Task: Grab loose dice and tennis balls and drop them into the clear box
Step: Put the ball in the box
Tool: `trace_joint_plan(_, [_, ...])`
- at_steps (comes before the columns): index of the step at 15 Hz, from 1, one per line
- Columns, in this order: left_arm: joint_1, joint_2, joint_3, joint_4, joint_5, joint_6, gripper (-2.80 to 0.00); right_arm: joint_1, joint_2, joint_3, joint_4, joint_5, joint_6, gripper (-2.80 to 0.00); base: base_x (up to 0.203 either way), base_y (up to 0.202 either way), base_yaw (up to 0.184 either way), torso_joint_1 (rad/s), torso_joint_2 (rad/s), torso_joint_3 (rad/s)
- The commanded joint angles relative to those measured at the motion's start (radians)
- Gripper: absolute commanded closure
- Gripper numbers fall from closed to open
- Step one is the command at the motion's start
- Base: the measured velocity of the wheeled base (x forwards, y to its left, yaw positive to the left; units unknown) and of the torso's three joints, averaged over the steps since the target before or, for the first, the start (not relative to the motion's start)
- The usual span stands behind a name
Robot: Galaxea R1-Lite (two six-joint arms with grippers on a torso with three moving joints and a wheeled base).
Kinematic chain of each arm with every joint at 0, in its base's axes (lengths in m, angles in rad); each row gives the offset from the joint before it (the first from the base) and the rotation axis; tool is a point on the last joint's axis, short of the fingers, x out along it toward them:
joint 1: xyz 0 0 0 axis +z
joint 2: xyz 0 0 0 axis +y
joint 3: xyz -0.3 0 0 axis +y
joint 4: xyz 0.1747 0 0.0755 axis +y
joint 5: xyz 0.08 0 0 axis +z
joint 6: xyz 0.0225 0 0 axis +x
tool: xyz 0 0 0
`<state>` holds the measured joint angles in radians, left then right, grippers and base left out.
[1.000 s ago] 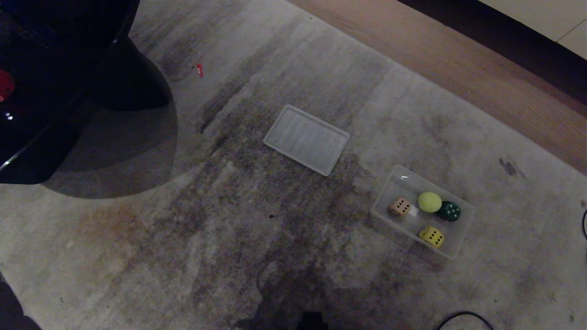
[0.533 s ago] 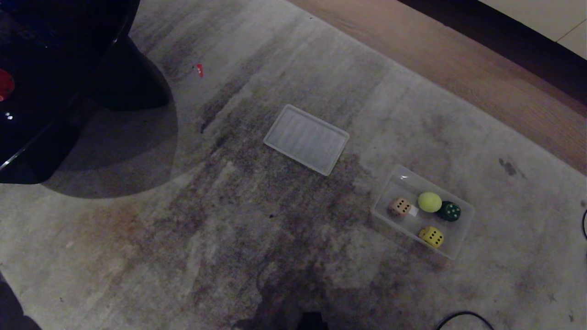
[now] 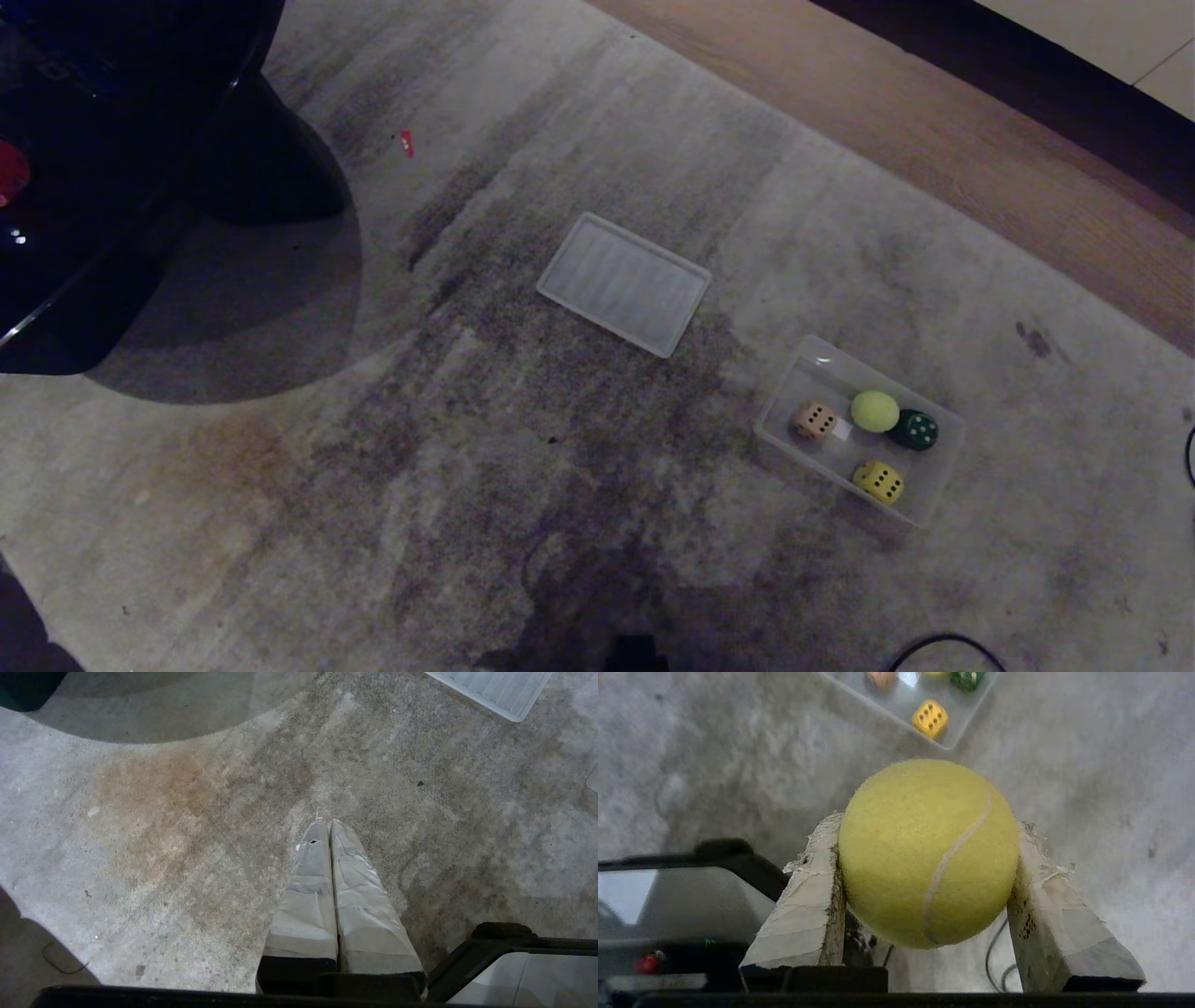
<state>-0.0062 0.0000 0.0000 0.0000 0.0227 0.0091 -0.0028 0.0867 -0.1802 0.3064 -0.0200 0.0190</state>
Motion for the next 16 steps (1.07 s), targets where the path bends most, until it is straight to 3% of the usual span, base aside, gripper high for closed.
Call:
trace_joint_plan(1, [0.000,0.002,0.002,0.000,0.000,0.000,0.00,-0.001,0.243,-0.072,-0.062,-0.003,0.046,0.00,0.000,0.000,0.000,0.000,0.00,0.000])
trace_joint_plan(5, [0.000,0.002,0.002,0.000,0.000,0.000,0.00,-0.001,0.738,-0.196,-0.292,-0.006,0.156,0.00,0.000,0.000,0.000,0.000,0.00,0.000])
trace_joint_plan(11, [0.000,0.002,0.002,0.000,0.000,0.000,0.00,-0.002,1.489,-0.387,-0.865,-0.024,0.257,0.00,0.000,0.000,0.000,0.000,0.00,0.000])
trace_joint_plan(16, [0.000,0.002,0.002,0.000,0.000,0.000,0.00,-0.005,1.897,-0.744,-1.035,-0.020,0.337,0.00,0.000,0.000,0.000,0.000,0.00,0.000])
